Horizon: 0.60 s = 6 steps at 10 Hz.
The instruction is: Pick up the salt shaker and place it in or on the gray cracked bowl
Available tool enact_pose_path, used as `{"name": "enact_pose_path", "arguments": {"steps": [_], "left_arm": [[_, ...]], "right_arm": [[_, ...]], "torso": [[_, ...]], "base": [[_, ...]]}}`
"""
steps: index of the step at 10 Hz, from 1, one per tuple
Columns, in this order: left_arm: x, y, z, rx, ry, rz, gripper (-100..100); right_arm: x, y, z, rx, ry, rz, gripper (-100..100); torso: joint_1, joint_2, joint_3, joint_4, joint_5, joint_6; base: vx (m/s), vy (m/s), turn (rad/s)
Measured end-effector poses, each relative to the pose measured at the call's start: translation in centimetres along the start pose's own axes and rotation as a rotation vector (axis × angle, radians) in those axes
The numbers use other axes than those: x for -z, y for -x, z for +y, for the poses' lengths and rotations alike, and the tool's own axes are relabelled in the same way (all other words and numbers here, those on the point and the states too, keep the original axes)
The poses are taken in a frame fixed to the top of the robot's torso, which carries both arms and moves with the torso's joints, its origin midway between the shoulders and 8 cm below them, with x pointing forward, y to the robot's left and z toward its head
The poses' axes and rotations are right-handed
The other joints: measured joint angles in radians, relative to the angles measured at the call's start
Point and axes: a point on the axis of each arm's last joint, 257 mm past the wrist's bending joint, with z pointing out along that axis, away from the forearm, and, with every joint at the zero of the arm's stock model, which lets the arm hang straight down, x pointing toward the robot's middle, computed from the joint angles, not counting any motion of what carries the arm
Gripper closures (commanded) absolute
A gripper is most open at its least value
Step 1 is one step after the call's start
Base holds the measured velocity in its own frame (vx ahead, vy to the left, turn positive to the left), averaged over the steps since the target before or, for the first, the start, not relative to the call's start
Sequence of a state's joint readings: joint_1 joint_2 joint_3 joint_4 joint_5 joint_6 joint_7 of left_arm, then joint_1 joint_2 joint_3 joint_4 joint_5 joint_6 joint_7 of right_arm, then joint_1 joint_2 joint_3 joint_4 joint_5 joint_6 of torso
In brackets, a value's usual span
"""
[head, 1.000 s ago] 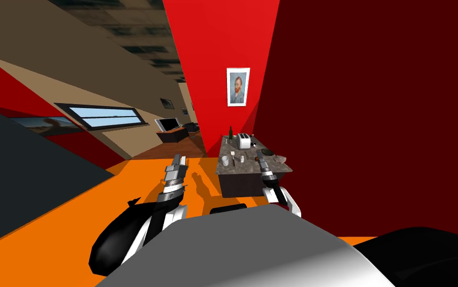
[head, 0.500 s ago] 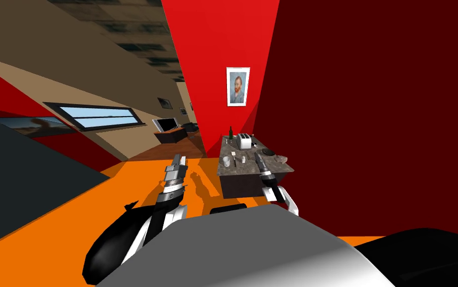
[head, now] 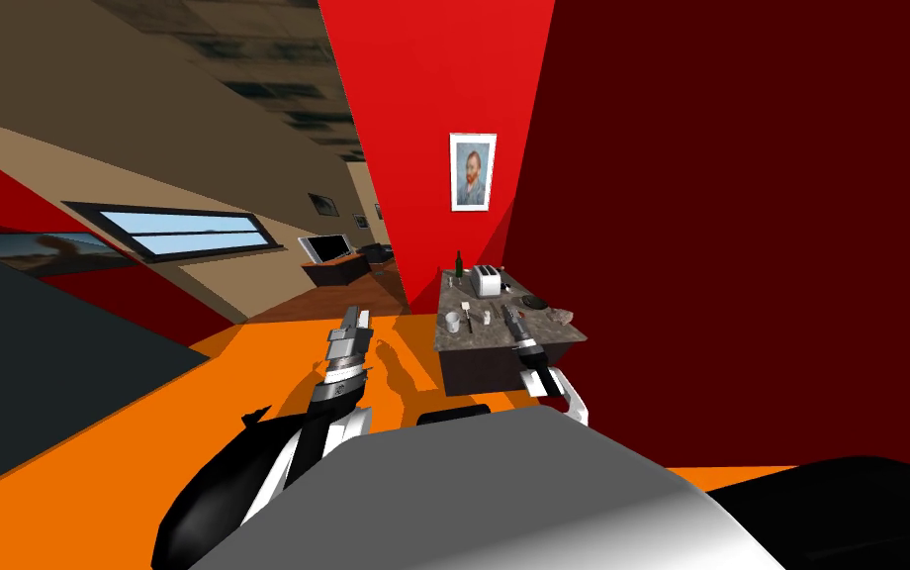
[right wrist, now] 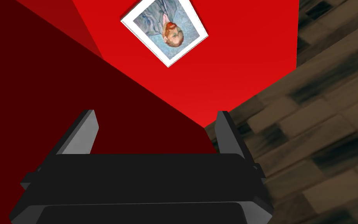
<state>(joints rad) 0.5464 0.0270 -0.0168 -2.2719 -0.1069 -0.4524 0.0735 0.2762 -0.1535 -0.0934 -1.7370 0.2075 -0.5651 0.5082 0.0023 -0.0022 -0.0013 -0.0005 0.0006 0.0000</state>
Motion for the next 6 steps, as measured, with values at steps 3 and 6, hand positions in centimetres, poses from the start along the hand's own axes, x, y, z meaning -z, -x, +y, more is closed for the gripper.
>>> {"name": "enact_pose_path", "arguments": {"steps": [3,6], "left_arm": [[0.0,0.0,0.0,0.000,0.000,0.000,0],[0.0,0.0,0.0,0.000,0.000,0.000,0]], "right_arm": [[-0.1,-1.5,-1.5,0.098,-0.020,0.033,-100],[-0.2,-2.6,-3.1,0.191,-0.041,0.066,-100]], "torso": [[0.001,-0.001,0.000,0.000,0.000,0.000],[0.000,0.001,0.000,0.000,0.000,0.000]], "base": [[0.031,0.056,-0.042],[0.020,0.047,-0.032]]}}
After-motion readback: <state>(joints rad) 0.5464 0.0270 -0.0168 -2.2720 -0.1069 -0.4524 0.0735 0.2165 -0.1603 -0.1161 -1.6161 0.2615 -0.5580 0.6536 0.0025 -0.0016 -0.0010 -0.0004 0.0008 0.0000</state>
